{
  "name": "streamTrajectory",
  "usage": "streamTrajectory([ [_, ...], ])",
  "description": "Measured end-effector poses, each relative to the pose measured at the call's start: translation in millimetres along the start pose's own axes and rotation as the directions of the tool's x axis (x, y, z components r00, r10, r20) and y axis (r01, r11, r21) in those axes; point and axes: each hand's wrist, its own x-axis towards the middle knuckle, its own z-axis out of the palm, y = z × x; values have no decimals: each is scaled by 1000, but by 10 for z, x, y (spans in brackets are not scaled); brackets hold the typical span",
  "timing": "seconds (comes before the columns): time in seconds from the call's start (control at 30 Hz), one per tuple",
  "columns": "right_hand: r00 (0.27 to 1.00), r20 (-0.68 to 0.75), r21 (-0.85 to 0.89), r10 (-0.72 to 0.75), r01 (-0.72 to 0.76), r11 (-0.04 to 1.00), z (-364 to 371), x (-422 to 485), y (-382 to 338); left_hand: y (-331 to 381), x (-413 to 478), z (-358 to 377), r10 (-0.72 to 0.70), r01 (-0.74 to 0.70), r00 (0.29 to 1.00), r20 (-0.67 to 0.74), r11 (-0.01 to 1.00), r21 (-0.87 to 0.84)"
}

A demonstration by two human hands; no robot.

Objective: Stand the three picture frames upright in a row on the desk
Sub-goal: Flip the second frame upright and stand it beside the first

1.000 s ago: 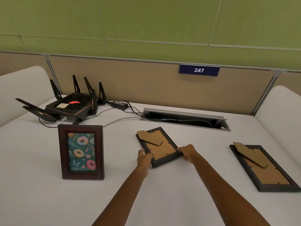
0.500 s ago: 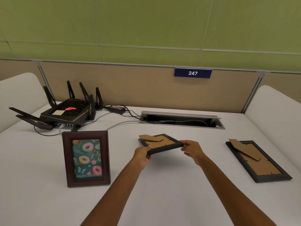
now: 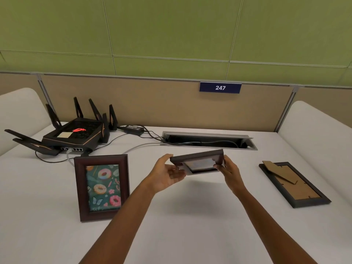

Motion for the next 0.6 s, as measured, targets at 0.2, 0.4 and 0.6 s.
streamTrajectory([
  [0.2, 994, 53, 286, 97, -108, 952, 10, -155, -68, -57, 113, -146, -84, 80, 996, -5, 922, 378],
  [0.4, 979, 112, 355, 167, -197, 914, 114, -226, -117, -203, 153, -101, -21, 29, 999, -26, 930, 365],
  [0.6, 953, 192, 321, 235, -287, 903, 258, -294, -104, -238, 266, -175, 88, -78, 996, -33, 970, 229],
])
